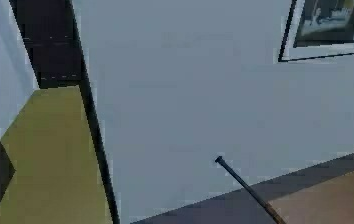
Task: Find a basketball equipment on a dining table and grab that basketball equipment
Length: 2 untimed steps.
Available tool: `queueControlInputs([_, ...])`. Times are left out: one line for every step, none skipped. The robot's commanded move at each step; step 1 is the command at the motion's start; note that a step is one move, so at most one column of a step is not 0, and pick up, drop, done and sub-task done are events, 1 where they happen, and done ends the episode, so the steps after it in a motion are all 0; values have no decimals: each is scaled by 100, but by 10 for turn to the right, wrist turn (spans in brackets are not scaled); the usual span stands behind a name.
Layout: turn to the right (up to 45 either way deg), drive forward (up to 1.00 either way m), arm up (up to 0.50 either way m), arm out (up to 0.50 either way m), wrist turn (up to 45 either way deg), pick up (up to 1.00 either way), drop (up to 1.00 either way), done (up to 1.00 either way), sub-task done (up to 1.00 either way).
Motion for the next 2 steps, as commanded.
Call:
queueControlInputs([450, 0, 0, 0, 0, 0, 0, 0, 0])
queueControlInputs([450, 0, 0, 0, 0, 0, 0, 0, 0])
